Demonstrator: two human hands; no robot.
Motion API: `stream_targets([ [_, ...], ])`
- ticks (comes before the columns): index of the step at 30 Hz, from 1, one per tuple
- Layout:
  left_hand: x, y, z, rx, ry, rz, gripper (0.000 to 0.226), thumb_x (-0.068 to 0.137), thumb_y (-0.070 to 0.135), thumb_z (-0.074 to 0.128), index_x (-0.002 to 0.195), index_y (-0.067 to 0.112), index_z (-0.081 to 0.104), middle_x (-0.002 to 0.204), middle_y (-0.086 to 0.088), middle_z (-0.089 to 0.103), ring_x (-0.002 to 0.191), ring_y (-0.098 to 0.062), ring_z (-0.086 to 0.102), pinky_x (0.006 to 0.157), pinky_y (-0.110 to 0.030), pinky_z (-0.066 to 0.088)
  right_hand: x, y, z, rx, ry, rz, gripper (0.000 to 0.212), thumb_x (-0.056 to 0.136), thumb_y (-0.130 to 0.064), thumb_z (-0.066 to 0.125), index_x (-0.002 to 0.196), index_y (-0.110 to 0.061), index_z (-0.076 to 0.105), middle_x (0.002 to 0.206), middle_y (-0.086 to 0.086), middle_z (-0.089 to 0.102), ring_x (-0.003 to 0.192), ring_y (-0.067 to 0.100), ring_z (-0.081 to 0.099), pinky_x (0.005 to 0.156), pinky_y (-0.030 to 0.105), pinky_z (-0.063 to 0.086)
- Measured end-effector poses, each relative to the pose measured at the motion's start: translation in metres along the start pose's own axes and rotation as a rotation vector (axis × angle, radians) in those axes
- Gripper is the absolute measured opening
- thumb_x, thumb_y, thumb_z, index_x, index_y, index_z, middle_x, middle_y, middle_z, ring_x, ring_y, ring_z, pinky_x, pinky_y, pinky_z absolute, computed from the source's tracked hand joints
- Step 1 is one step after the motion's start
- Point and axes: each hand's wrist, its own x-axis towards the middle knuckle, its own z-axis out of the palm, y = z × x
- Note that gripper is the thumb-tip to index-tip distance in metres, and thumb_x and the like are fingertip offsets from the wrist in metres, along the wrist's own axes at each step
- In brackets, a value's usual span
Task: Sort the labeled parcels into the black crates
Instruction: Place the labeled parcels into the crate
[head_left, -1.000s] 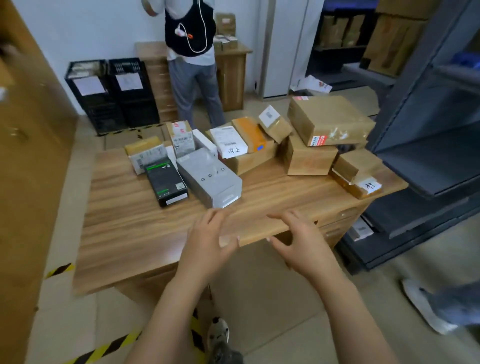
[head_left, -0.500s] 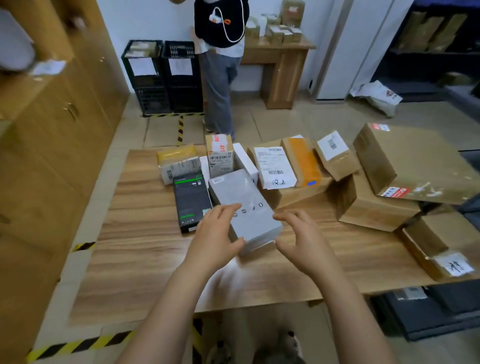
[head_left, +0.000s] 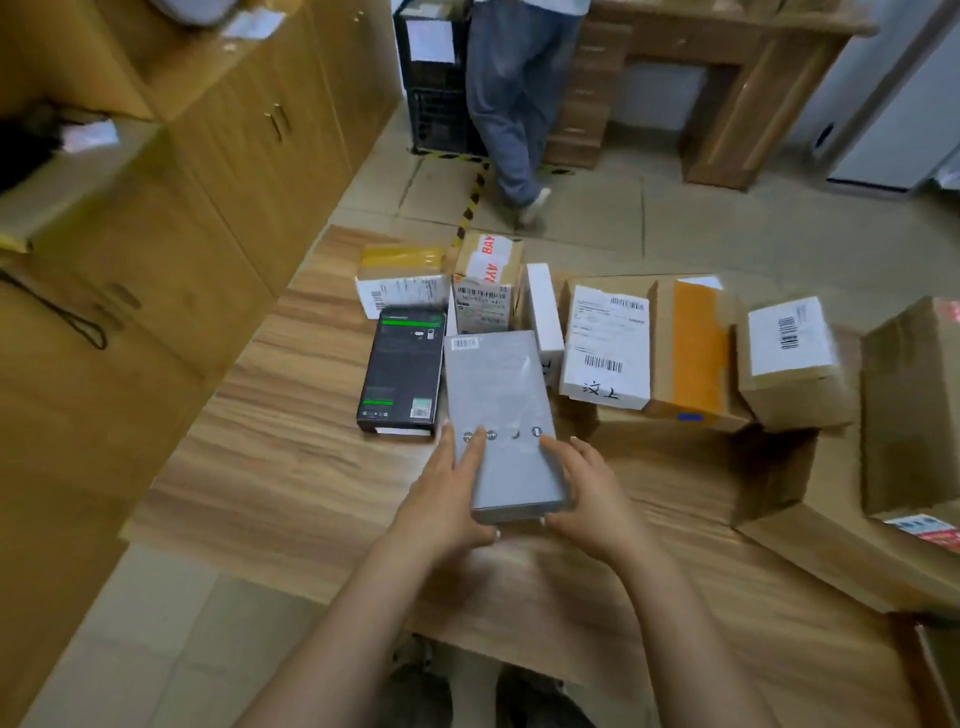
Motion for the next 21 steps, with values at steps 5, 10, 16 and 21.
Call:
stream_targets([
  [5,-0.002,0.005,0.015,-0.127,0.066,-0.069,0.116,0.074,0.035,0.081,0.154,0.028,-0.002,0.16,0.001,-0.024,0.146,-0.019,0.02,0.11,-0.03,0.033,0.012,0.013,0.009,0.057,-0.024,-0.138,0.099,0.076,-0.013,0.075,0.153,-0.035,0.015,0.157,0.002,0.023,0.14,0.021,0.033,0.106,0.027,0.033],
  [10,-0.011,0.003,0.022,-0.151,0.132,-0.081,0.109,0.075,0.039,0.079,0.155,0.028,0.006,0.161,0.006,-0.017,0.146,-0.014,0.021,0.108,-0.029,0.036,0.01,0.015,0.017,0.096,0.002,-0.156,0.093,0.079,-0.014,0.073,0.152,-0.034,0.02,0.157,0.002,0.027,0.137,0.021,0.037,0.107,0.033,0.038],
  [16,-0.022,-0.008,0.024,-0.161,0.133,-0.049,0.103,0.079,0.037,0.076,0.155,0.029,0.007,0.161,0.008,-0.015,0.146,-0.014,0.02,0.11,-0.034,0.037,-0.004,0.007,0.024,0.134,0.044,-0.132,0.094,0.079,-0.01,0.073,0.152,-0.033,0.02,0.155,-0.005,0.03,0.133,0.017,0.04,0.1,0.029,0.04],
  [21,-0.023,-0.02,0.015,-0.099,0.132,-0.01,0.092,0.083,0.041,0.07,0.154,0.028,0.013,0.163,0.003,-0.007,0.144,-0.018,0.026,0.109,-0.035,0.039,-0.014,-0.006,0.025,0.147,0.102,-0.116,0.09,0.08,-0.011,0.074,0.149,-0.039,0.023,0.15,-0.007,0.037,0.126,0.014,0.045,0.087,0.02,0.039],
])
